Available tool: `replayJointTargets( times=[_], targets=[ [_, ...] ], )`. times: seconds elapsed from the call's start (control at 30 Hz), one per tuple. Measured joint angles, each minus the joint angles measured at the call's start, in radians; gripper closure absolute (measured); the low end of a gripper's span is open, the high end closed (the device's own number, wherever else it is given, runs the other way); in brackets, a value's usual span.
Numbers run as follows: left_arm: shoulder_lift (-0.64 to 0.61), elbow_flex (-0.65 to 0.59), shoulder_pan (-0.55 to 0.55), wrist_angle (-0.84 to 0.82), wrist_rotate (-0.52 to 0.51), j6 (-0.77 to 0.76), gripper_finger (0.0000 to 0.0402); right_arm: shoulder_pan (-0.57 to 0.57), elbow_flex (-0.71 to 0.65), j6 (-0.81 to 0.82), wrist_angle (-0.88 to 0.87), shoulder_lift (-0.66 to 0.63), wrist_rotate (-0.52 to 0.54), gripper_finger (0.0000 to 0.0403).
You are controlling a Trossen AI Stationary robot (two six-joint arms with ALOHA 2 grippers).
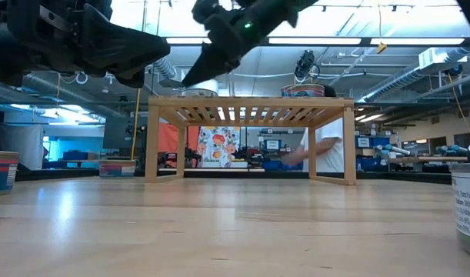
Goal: Stack canned seafood by type on shelf
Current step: Stack the blue tuna can on top of the other blue tuna can on the shelf
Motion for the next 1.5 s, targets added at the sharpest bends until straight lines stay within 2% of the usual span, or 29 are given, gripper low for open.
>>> replayJointTargets(
  times=[0.33, 0.53, 0.77, 0.93, 1.13, 1.23, 1.33, 1.5],
  targets=[
    [0.000, 0.000, 0.001, -0.010, -0.002, -0.003, 0.0307, 0.141, -0.445, 0.151, 0.244, -0.286, 0.192, 0.0402],
    [0.000, 0.000, 0.001, -0.009, -0.020, -0.004, 0.0307, 0.278, -0.640, 0.299, 0.279, -0.419, 0.329, 0.0402],
    [0.000, 0.000, 0.001, -0.011, -0.051, -0.013, 0.0307, 0.438, -0.749, 0.452, 0.278, -0.505, 0.466, 0.0400],
    [0.000, 0.000, 0.000, -0.016, -0.046, -0.015, 0.0314, 0.521, -0.767, 0.529, 0.271, -0.510, 0.469, 0.0396],
    [0.000, 0.017, 0.000, -0.055, -0.043, -0.015, 0.0335, 0.577, -0.767, 0.539, 0.265, -0.501, 0.470, 0.0395],
    [0.000, 0.065, 0.000, -0.149, -0.029, -0.015, 0.0351, 0.587, -0.767, 0.537, 0.256, -0.501, 0.470, 0.0395],
    [-0.005, 0.147, 0.000, -0.333, -0.002, -0.015, 0.0367, 0.589, -0.767, 0.542, 0.240, -0.501, 0.470, 0.0395],
    [-0.066, 0.363, -0.002, -0.886, -0.006, -0.056, 0.0386, 0.589, -0.767, 0.572, 0.209, -0.501, 0.470, 0.0395]
  ],
)
